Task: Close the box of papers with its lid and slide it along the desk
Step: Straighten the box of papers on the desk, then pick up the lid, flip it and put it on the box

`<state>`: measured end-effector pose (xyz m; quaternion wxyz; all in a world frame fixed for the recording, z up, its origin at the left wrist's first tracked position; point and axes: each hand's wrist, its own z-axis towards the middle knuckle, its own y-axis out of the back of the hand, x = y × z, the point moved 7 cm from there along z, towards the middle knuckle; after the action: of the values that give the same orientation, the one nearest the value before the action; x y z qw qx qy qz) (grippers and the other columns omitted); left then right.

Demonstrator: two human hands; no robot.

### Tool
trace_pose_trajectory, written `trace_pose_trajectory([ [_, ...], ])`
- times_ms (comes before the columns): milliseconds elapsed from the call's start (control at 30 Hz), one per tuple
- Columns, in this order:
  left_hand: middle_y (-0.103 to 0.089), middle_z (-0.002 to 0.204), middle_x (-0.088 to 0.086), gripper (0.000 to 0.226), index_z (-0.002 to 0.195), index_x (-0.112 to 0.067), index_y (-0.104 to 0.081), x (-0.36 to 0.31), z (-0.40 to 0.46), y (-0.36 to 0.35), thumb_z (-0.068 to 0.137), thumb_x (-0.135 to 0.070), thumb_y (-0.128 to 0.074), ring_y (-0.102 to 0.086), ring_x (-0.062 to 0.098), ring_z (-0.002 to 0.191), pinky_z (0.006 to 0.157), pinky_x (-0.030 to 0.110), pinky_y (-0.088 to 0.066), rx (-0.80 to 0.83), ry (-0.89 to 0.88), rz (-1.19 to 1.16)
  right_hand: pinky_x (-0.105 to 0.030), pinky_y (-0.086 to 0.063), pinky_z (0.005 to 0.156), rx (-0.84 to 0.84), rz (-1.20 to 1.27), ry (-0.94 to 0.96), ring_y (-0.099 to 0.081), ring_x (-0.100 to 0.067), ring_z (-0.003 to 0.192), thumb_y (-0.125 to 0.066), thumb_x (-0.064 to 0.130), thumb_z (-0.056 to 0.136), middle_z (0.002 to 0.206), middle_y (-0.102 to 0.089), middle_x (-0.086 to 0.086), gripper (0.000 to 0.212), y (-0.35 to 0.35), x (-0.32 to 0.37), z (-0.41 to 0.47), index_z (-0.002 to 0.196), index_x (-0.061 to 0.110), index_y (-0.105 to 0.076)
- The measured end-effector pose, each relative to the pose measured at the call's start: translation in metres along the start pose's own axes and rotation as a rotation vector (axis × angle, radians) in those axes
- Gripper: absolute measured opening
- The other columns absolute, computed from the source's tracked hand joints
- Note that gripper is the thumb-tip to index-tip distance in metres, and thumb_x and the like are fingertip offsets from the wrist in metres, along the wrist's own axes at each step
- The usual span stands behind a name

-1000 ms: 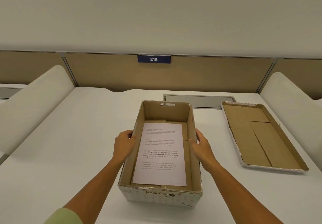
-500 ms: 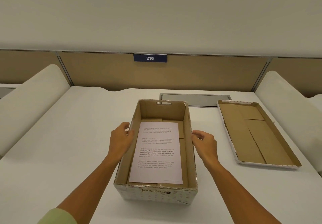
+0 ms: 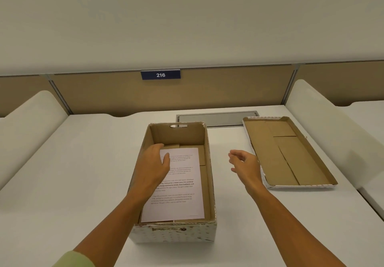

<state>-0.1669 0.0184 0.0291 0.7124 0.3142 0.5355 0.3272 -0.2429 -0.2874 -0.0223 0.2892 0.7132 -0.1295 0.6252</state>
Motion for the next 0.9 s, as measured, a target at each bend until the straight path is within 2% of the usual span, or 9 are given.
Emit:
trace_pose_trajectory([
  [133, -0.059, 0.135, 0.005, 0.043, 0.132, -0.018, -0.054, -0.045, -0.004, -0.014, 0.093, -0.037, -0.056, -0.057, 0.024, 0.121, 0.102, 0.038, -0.044, 0.011, -0.083, -0.016, -0.03, -0.059, 0.077, -0.027, 0.014, 0.019, -0.066, -0.017, 0.1, -0.064, 0.019, 0.093, 0.118, -0.065, 0.004, 0.029, 0.028, -0.003, 0.003, 0.122, 0.021, -0.064],
  [300, -0.056, 0.138, 0.005, 0.043, 0.133, -0.017, -0.053, -0.1, -0.014, -0.043, 0.094, -0.034, -0.056, -0.053, 0.024, 0.125, 0.105, 0.038, -0.041, 0.061, -0.135, -0.044, -0.045, -0.056, 0.092, -0.043, 0.012, 0.001, -0.061, -0.017, 0.11, -0.062, 0.018, 0.092, 0.125, -0.062, 0.004, 0.034, 0.07, -0.009, 0.012, 0.126, 0.02, -0.061],
  [400, -0.059, 0.135, 0.006, 0.042, 0.131, -0.016, -0.055, -0.133, -0.022, -0.061, 0.094, -0.034, -0.057, -0.056, 0.025, 0.121, 0.102, 0.038, -0.043, 0.077, -0.148, -0.066, -0.044, -0.056, 0.093, -0.052, -0.006, 0.004, -0.062, -0.02, 0.11, -0.061, 0.02, 0.092, 0.125, -0.063, 0.003, 0.035, 0.1, -0.014, 0.016, 0.127, 0.019, -0.061],
  [500, -0.056, 0.138, 0.005, 0.043, 0.133, -0.017, -0.053, -0.163, -0.029, -0.083, 0.094, -0.034, -0.056, -0.053, 0.024, 0.125, 0.105, 0.04, -0.041, 0.099, -0.162, -0.097, -0.042, -0.056, 0.091, -0.073, -0.046, 0.014, -0.063, -0.021, 0.108, -0.061, 0.021, 0.091, 0.126, -0.063, 0.004, 0.036, 0.134, -0.02, 0.024, 0.128, 0.02, -0.06],
  [567, -0.054, 0.141, 0.005, 0.044, 0.134, -0.018, -0.052, -0.181, -0.033, -0.099, 0.094, -0.035, -0.056, -0.052, 0.024, 0.127, 0.106, 0.041, -0.04, 0.116, -0.16, -0.111, -0.036, -0.057, 0.086, -0.083, -0.06, 0.018, -0.062, -0.017, 0.107, -0.061, 0.02, 0.091, 0.128, -0.062, 0.004, 0.037, 0.156, -0.028, 0.03, 0.127, 0.022, -0.06],
  [600, -0.054, 0.141, 0.005, 0.044, 0.135, -0.018, -0.051, -0.189, -0.035, -0.107, 0.094, -0.035, -0.055, -0.051, 0.024, 0.128, 0.107, 0.041, -0.04, 0.125, -0.159, -0.11, -0.028, -0.056, 0.08, -0.087, -0.076, 0.026, -0.06, -0.014, 0.106, -0.061, 0.021, 0.09, 0.128, -0.062, 0.004, 0.037, 0.166, -0.031, 0.033, 0.127, 0.023, -0.06],
  [667, -0.052, 0.143, 0.004, 0.045, 0.136, -0.019, -0.049, -0.202, -0.04, -0.125, 0.095, -0.036, -0.054, -0.049, 0.024, 0.13, 0.107, 0.04, -0.038, 0.146, -0.166, -0.087, -0.017, -0.048, 0.075, -0.083, -0.149, 0.053, -0.058, -0.01, 0.106, -0.061, 0.021, 0.091, 0.131, -0.062, 0.002, 0.038, 0.182, -0.035, 0.038, 0.129, 0.021, -0.059],
  [767, -0.046, 0.148, 0.003, 0.049, 0.14, -0.021, -0.044, -0.226, -0.045, -0.157, 0.095, -0.04, -0.051, -0.044, 0.023, 0.135, 0.109, 0.04, -0.035, 0.208, -0.19, -0.031, -0.031, -0.046, 0.099, -0.049, -0.354, 0.108, -0.052, -0.02, 0.125, -0.061, 0.022, 0.092, 0.14, -0.055, -0.004, 0.046, 0.204, -0.04, 0.046, 0.137, 0.014, -0.053],
  [900, -0.043, 0.15, 0.002, 0.053, 0.142, -0.021, -0.041, -0.255, -0.042, -0.198, 0.095, -0.043, -0.05, -0.044, 0.023, 0.134, 0.108, 0.041, -0.038, 0.3, -0.225, 0.035, -0.038, -0.034, 0.111, 0.027, -0.655, 0.153, -0.034, -0.025, 0.141, -0.056, 0.029, 0.095, 0.154, -0.037, -0.005, 0.056, 0.225, -0.049, 0.06, 0.146, 0.015, -0.039],
])
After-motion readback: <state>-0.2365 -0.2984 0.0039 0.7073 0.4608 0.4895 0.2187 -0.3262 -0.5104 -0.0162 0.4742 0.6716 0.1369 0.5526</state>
